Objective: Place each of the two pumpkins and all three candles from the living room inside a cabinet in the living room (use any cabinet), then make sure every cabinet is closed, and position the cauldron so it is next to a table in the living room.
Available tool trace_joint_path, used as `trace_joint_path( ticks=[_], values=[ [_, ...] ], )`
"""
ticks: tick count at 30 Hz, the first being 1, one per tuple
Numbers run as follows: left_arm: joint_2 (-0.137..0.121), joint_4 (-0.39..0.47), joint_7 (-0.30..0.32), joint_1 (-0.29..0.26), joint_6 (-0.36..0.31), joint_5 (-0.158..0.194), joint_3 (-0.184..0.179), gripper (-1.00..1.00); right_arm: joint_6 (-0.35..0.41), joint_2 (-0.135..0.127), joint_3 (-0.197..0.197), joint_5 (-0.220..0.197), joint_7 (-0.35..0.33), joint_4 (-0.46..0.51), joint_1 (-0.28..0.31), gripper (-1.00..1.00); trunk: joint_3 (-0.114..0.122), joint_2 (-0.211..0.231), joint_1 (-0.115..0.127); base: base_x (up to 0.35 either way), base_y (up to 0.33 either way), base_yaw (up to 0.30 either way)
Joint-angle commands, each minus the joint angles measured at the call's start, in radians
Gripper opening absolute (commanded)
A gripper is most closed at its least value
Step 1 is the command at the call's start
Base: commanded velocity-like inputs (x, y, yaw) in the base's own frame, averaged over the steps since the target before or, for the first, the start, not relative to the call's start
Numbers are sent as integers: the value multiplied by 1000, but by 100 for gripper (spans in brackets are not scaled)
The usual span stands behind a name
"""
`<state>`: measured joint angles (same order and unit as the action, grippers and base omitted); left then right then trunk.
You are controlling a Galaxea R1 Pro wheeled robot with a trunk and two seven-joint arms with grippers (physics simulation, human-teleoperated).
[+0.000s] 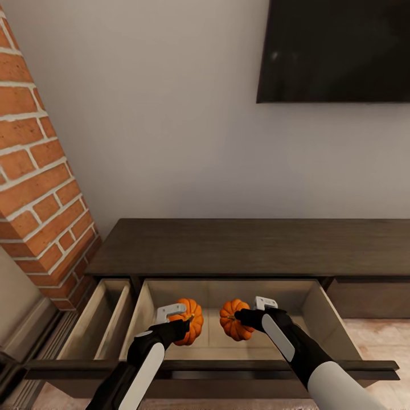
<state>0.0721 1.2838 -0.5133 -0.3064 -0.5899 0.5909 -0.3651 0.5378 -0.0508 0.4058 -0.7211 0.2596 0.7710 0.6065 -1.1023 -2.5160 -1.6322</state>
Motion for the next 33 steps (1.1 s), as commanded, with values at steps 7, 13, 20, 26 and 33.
trace_joint_path(
  ticks=[7,13,20,26,33],
  values=[
    [0,2,-11,-2,-1,9,-1,-100,1,-1,5,-11,10,2,1,-100,-9,-1,-1,0,0,0],
    [-1,2,-11,-2,-1,9,-1,-100,1,-1,5,-11,10,2,1,-100,-9,-1,-1,0,0,0],
    [-1,2,-11,-1,-1,9,-1,-100,1,-1,5,-11,10,2,1,100,-9,-1,-1,0,0,0],
    [-1,2,-11,-1,-1,9,-1,-100,1,-1,5,-11,9,2,1,100,-9,-1,-1,0,0,0],
    [-1,2,-11,-1,-1,9,-1,100,1,-1,5,-11,9,2,1,100,-9,-1,-1,0,0,0]
  ],
)
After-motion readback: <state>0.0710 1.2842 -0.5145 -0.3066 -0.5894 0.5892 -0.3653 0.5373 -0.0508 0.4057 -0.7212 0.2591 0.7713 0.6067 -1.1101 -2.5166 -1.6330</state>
